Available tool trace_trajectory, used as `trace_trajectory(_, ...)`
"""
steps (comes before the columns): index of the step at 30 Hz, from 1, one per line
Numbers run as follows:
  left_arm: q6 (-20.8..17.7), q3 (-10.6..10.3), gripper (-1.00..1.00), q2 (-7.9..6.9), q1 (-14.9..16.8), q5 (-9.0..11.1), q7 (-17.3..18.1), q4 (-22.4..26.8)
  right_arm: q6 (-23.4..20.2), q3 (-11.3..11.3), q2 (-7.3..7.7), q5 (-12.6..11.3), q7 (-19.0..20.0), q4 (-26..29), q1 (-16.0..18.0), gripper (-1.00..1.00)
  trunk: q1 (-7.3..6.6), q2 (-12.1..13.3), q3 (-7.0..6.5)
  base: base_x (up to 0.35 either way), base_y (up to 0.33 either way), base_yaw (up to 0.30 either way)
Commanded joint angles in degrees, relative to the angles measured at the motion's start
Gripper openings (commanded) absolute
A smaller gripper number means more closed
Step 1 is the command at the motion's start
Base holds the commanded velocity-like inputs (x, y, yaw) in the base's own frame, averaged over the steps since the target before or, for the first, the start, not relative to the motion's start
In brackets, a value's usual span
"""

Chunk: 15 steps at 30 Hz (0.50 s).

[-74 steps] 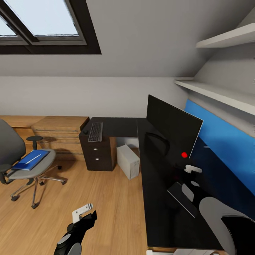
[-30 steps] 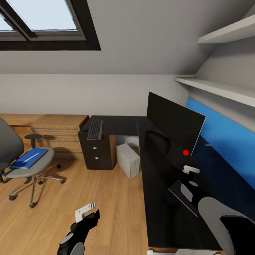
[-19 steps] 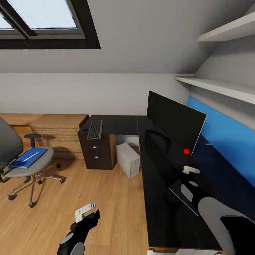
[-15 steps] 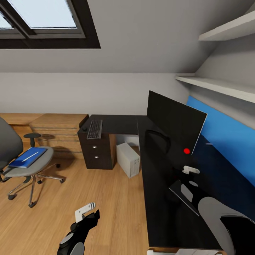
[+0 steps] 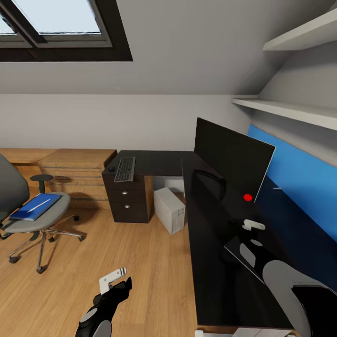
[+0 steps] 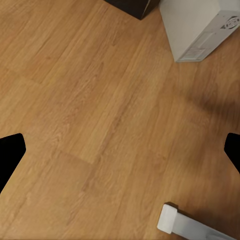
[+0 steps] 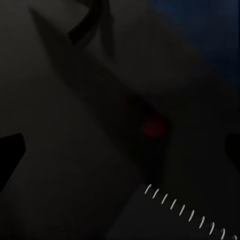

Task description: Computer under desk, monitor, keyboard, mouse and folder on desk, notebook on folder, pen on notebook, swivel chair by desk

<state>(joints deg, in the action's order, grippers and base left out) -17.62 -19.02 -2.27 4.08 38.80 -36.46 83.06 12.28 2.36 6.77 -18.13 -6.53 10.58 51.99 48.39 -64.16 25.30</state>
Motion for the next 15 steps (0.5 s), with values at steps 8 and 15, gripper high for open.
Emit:
trace_trajectory(8, -0.1, -0.1, 1.00, -0.04, 0.1, 0.3, -0.5, 0.1, -2.1, 0.2, 0.52, -0.4, -0.6, 0.0, 0.0, 1.00, 1.55, -2.9, 1.32, 0.000, 0.000, 0.000)
trace_trajectory(15, -0.1, -0.2, 1.00, -0.02, 0.1, 0.3, -0.5, 0.0, -2.5, 0.2, 0.72, -0.4, -1.5, 0.0, 0.0, 1.00, 1.55, -2.9, 1.32, 0.000, 0.000, 0.000)
